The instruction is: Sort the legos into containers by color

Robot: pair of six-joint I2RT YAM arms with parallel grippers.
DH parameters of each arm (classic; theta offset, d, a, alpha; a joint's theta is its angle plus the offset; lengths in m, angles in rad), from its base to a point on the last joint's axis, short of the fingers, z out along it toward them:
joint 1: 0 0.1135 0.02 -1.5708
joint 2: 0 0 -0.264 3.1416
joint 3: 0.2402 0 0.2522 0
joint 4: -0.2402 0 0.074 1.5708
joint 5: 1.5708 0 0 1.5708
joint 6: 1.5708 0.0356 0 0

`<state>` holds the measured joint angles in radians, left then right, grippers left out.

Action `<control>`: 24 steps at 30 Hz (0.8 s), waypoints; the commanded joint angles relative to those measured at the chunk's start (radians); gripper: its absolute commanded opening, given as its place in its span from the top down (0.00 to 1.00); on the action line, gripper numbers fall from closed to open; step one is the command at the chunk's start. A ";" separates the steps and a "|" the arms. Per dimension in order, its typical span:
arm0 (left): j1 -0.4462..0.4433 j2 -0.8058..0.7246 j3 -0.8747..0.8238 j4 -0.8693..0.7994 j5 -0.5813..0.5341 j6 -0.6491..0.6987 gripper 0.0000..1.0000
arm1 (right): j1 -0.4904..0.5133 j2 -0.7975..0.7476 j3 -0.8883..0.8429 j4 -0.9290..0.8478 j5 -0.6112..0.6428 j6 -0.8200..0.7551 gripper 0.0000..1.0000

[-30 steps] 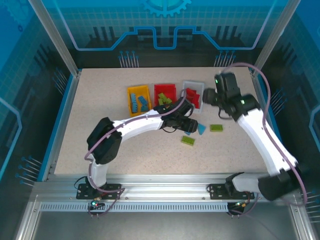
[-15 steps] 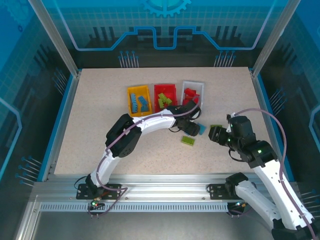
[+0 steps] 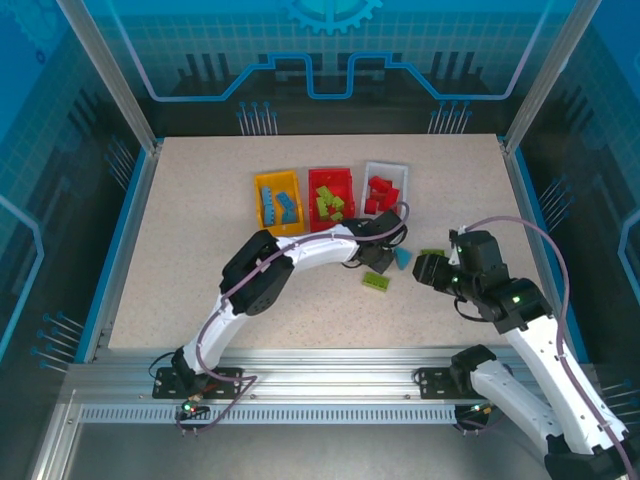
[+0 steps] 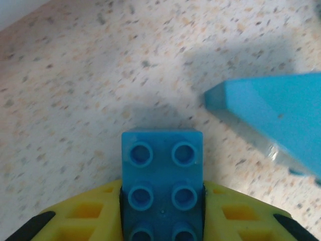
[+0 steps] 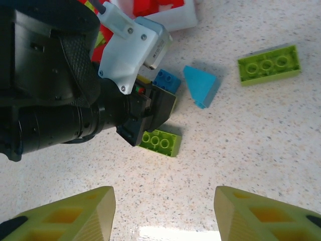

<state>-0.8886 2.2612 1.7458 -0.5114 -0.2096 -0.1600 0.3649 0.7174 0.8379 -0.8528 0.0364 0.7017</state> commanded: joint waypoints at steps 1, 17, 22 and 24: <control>0.009 -0.195 -0.065 0.023 -0.116 -0.049 0.71 | 0.037 0.030 -0.012 0.094 -0.080 -0.057 0.46; 0.450 -0.456 -0.302 -0.090 -0.083 -0.221 0.69 | 0.498 0.447 0.032 0.844 -0.056 -0.166 0.34; 0.518 -0.340 -0.230 -0.115 -0.085 -0.235 0.69 | 0.533 0.541 0.067 0.940 -0.009 -0.171 0.32; 0.531 -0.302 -0.207 -0.116 -0.081 -0.237 0.69 | 0.537 0.559 0.077 0.935 0.008 -0.167 0.32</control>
<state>-0.3748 1.9251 1.4841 -0.5980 -0.3092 -0.3691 0.8875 1.2636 0.8623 -0.0204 0.0048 0.5480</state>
